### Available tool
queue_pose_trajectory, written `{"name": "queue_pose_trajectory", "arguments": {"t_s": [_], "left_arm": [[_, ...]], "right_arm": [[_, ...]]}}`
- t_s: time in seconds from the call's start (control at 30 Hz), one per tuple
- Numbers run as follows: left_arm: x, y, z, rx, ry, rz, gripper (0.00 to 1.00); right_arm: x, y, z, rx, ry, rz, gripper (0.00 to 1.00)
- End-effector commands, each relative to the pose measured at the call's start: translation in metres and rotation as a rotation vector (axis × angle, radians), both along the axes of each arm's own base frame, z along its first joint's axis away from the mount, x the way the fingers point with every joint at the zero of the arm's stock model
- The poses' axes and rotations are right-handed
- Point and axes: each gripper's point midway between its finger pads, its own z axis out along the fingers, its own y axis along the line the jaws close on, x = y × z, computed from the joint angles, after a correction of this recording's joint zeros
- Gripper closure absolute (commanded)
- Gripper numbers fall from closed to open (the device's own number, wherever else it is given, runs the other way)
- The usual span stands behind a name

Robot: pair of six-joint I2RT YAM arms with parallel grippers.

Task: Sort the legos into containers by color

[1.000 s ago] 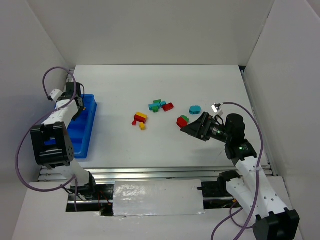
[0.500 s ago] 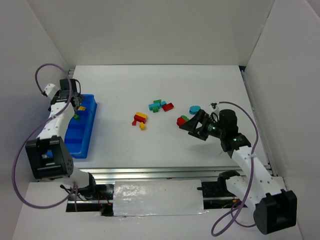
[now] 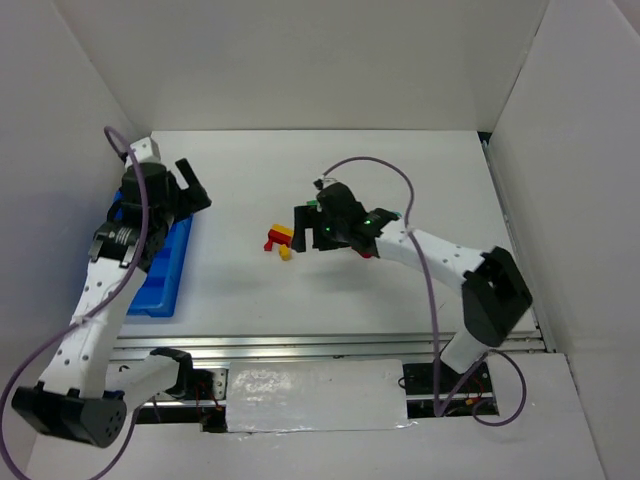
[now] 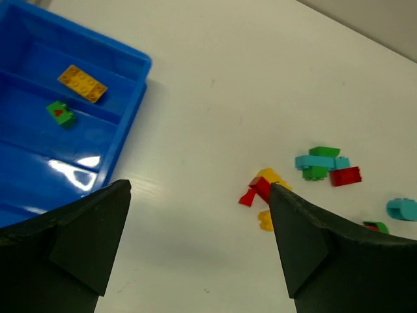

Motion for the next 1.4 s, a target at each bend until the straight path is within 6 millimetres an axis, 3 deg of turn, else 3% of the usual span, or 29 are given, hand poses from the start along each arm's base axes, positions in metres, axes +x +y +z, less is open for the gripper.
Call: {"name": "queue_pose_trajectory", "arguments": {"t_s": [0.0,0.07,0.1,0.13,0.17,0.2,0.23,0.43,0.57,0.67,0.77,1.03,1.13,1.23,1.27,1.37], "left_arm": [[-0.031,0.029,-0.003,0.092,0.004,0.074,0.01],[-0.045,0.040,-0.016,0.100,0.010,0.127,0.00],[-0.051,0.045,-0.035,0.111,0.036,0.148,0.01],[-0.054,0.046,-0.038,0.109,0.023,0.157,0.01],[-0.060,0.048,-0.033,0.090,-0.026,0.171,0.00],[-0.063,0.049,-0.038,0.090,-0.025,0.174,0.01],[-0.065,0.049,-0.035,0.088,-0.037,0.175,0.01],[-0.058,0.040,-0.042,0.092,0.005,0.114,0.01],[-0.057,0.037,-0.040,0.091,-0.010,0.090,0.01],[-0.056,0.034,-0.041,0.090,-0.009,0.070,0.01],[-0.055,0.032,-0.042,0.093,-0.001,0.056,0.00],[-0.051,0.025,-0.046,0.091,0.010,0.008,0.00],[-0.051,0.025,-0.046,0.093,0.011,0.008,0.01],[-0.051,0.026,-0.047,0.093,0.015,0.017,0.01],[-0.051,0.026,-0.047,0.094,0.013,0.018,0.00],[-0.051,0.026,-0.047,0.092,0.016,0.020,0.01]], "right_arm": [[0.027,0.004,-0.023,-0.180,-0.058,0.040,0.06],[0.041,0.023,-0.035,-0.190,-0.060,0.068,0.09],[0.045,0.027,-0.054,-0.227,-0.040,0.085,0.09],[0.051,0.039,-0.050,-0.227,-0.058,0.097,0.10],[0.053,0.041,-0.055,-0.252,-0.056,0.112,0.10],[0.056,0.044,-0.074,-0.286,-0.034,0.120,0.11],[0.060,0.055,-0.070,-0.278,-0.049,0.135,0.12],[0.059,0.081,-0.093,-0.276,-0.037,0.194,0.14],[0.056,0.085,-0.109,-0.273,-0.014,0.207,0.17],[0.057,0.089,-0.117,-0.281,-0.010,0.216,0.27],[0.057,0.089,-0.123,-0.292,-0.006,0.220,0.31],[0.058,0.096,-0.117,-0.270,-0.052,0.285,0.31],[0.055,0.099,-0.121,-0.258,-0.035,0.310,0.40],[0.050,0.102,-0.118,-0.233,-0.035,0.320,0.57],[0.049,0.100,-0.119,-0.234,-0.032,0.322,0.75],[0.042,0.099,-0.116,-0.215,-0.020,0.327,0.83]]}}
